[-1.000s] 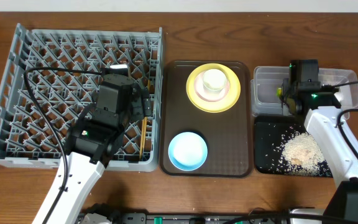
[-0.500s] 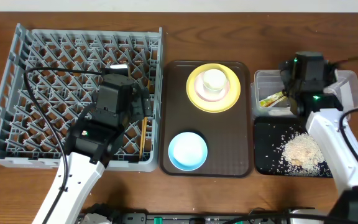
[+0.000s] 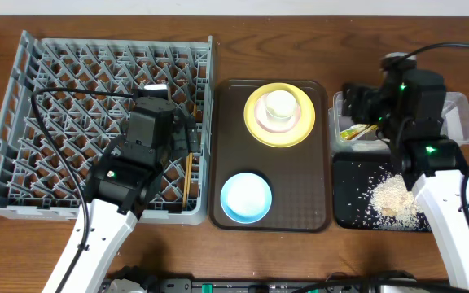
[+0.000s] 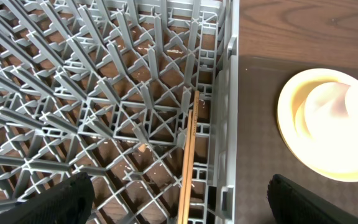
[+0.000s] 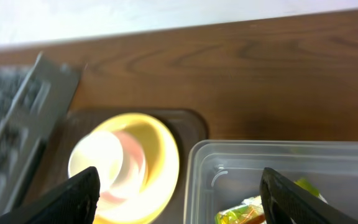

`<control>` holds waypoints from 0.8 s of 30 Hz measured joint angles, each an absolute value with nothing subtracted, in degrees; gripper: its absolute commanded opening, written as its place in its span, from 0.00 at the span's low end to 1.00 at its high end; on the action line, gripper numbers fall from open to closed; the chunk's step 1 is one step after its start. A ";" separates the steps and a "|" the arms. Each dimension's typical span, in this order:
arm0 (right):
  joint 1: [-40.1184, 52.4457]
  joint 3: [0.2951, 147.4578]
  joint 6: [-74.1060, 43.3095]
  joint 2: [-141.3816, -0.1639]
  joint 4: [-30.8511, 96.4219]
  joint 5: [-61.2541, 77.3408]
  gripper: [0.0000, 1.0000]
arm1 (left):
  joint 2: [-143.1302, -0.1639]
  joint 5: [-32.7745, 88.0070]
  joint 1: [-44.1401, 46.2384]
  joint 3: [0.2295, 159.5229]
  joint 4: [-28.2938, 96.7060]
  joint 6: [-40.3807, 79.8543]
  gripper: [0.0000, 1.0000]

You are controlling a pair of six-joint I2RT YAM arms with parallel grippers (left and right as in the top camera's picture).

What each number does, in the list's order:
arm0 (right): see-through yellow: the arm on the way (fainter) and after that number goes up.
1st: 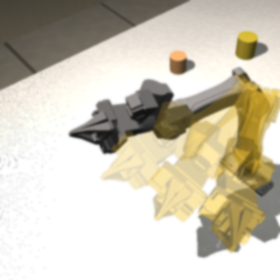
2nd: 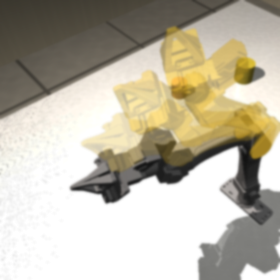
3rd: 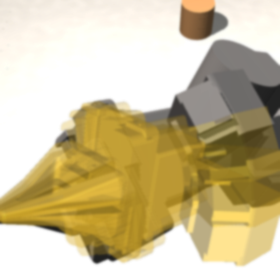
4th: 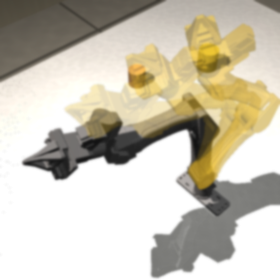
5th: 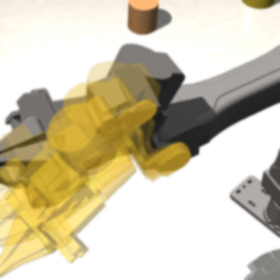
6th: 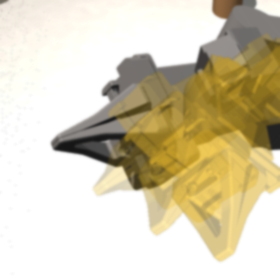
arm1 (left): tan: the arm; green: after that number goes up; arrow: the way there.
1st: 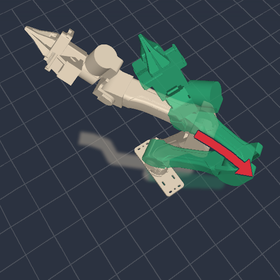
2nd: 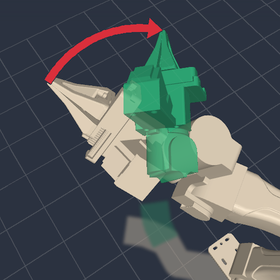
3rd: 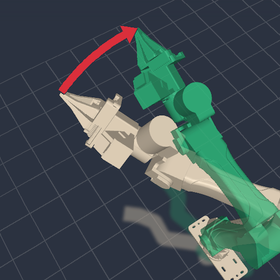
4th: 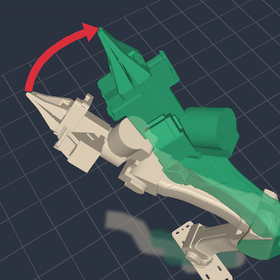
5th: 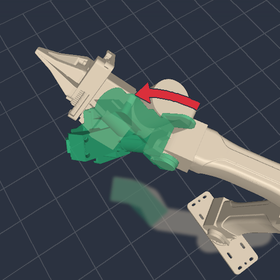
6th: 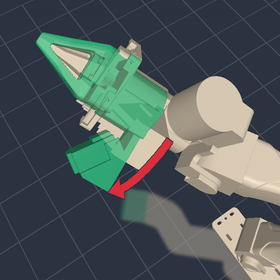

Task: Sort waste into correct bins and load items into the dishwasher
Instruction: 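Move the right gripper to the white cup and grasp it off the plate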

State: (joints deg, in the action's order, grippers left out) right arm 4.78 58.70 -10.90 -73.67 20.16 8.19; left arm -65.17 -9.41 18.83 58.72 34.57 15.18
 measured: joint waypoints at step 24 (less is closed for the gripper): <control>18.72 84.84 7.70 -95.44 39.88 18.41 0.76 | -65.17 -9.39 18.83 58.72 34.57 15.18 0.92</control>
